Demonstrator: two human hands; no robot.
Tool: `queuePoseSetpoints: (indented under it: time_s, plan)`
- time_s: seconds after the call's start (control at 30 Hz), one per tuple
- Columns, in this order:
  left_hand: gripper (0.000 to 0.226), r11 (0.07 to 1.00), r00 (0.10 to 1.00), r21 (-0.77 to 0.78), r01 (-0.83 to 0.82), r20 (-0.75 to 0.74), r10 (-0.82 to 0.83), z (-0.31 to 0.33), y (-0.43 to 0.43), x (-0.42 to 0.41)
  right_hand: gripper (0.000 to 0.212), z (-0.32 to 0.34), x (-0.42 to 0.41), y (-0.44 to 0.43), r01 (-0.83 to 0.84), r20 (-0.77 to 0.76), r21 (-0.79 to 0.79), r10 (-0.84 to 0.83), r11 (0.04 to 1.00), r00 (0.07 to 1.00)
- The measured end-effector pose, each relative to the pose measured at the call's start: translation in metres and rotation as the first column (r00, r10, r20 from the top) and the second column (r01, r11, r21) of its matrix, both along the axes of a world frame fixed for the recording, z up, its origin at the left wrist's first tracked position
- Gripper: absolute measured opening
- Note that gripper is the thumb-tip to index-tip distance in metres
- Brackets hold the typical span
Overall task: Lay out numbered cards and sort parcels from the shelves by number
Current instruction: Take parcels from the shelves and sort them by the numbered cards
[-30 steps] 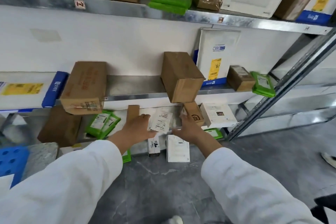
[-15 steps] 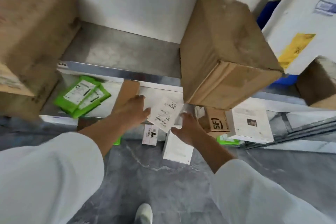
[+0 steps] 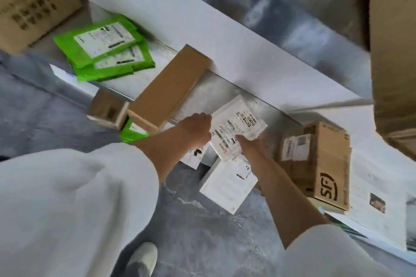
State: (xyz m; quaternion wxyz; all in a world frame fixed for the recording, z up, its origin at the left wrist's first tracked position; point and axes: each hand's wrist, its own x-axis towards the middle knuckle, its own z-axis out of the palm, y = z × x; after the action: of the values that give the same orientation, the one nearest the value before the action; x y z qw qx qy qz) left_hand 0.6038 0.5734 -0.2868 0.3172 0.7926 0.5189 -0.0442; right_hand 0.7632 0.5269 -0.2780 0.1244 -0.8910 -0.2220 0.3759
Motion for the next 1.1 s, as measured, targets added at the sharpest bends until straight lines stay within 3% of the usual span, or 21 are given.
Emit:
queuePoseSetpoints:
  time_s: [0.07,0.2,0.27,0.47,0.67,0.8,0.93,1.1]
  plan:
    - [0.037,0.996,0.995,-0.042,-0.075,0.06,0.077,-0.016,-0.008,0.012,0.085,-0.007,-0.003,0.0,0.074,-0.008,-0.038,-0.075,0.996,0.997]
    - [0.046,0.927,0.907,-0.147,-0.344,0.204,0.369,-0.023,-0.008,0.031,0.067,-0.015,-0.001,0.009,0.208,-0.128,0.061,-0.199,0.976,0.972]
    - [0.042,0.897,0.881,-0.162,-0.411,0.185,0.436,-0.022,-0.007,0.029,0.05,-0.012,-0.003,0.008,0.209,-0.159,0.084,-0.194,0.974,0.968]
    - [0.021,0.755,0.702,-0.252,-0.605,0.278,0.656,-0.01,-0.023,-0.021,0.036,0.01,-0.029,-0.01,0.073,-0.201,0.289,-0.014,0.955,0.979]
    - [0.018,0.711,0.556,-0.346,-0.612,0.452,0.698,0.045,-0.064,-0.063,0.025,0.068,-0.052,-0.037,-0.021,-0.185,0.421,0.109,0.907,0.977]
    - [0.022,0.629,0.431,-0.398,-0.667,0.483,0.762,0.101,-0.106,-0.098,0.022,0.122,-0.09,-0.065,-0.093,-0.159,0.465,0.186,0.88,0.97]
    - [0.018,0.62,0.413,-0.36,-0.697,0.506,0.757,0.168,-0.153,-0.16,0.028,0.181,-0.149,-0.105,-0.145,-0.156,0.486,0.248,0.862,0.956]
    - [0.011,0.584,0.307,-0.379,-0.718,0.579,0.755,0.246,-0.228,-0.26,0.028,0.26,-0.238,-0.174,-0.223,-0.211,0.544,0.389,0.809,0.897]
